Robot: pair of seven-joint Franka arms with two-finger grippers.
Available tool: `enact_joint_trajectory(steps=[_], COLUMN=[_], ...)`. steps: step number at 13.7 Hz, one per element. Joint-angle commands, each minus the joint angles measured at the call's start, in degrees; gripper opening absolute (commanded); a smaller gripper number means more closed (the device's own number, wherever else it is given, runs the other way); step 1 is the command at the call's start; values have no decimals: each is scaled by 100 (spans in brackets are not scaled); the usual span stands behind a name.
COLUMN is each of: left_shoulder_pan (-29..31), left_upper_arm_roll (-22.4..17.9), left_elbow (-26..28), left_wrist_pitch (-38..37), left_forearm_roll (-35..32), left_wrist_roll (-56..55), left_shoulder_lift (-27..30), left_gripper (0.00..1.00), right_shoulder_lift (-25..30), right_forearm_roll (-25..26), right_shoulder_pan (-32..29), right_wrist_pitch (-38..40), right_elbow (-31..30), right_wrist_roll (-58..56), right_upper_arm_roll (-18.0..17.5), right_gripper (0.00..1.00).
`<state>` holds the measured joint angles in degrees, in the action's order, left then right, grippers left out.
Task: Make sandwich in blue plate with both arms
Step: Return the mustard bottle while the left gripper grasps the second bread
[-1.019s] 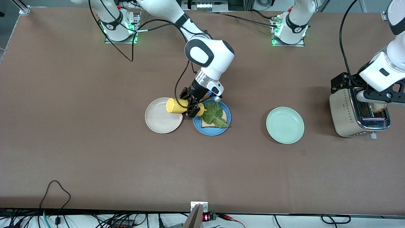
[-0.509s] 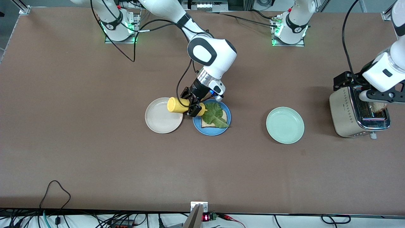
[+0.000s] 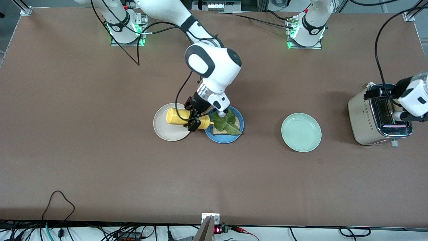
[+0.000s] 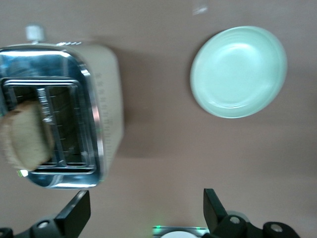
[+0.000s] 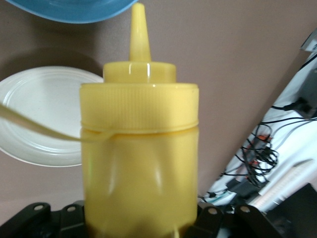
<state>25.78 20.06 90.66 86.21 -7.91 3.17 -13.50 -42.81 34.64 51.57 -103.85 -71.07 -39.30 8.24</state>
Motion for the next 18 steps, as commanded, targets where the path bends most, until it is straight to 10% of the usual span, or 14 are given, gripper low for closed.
enact_joint_trajectory(steps=[1,11,15,18], left_shoulder_pan=[269,1402,1632,1684], left_upper_arm_roll=[50,68,94,94], left_elbow=[-277,222,513,531], left_wrist_pitch=[9,1344,1513,1504], left_forearm_roll=[-665,-940,-879,-844], left_wrist_roll=[708,2372,2407,2574], left_shoulder_lift=[-390,-795,-795,-830], left_gripper=[100,93,69,29], right_shoulder_lift=[369,870,870,862], right_forearm_roll=[-675,-3286,-4516,-5351], right_shoulder_pan=[-427,-1851,-2484,-2941], right_wrist_pitch=[128,31,31,31], right_elbow=[15,-64,-213,-398], right_wrist_roll=[-472,-1860,-2862,-3758], right_upper_arm_roll=[-77,-95,-104,-104], right_gripper=[0,0,0,0])
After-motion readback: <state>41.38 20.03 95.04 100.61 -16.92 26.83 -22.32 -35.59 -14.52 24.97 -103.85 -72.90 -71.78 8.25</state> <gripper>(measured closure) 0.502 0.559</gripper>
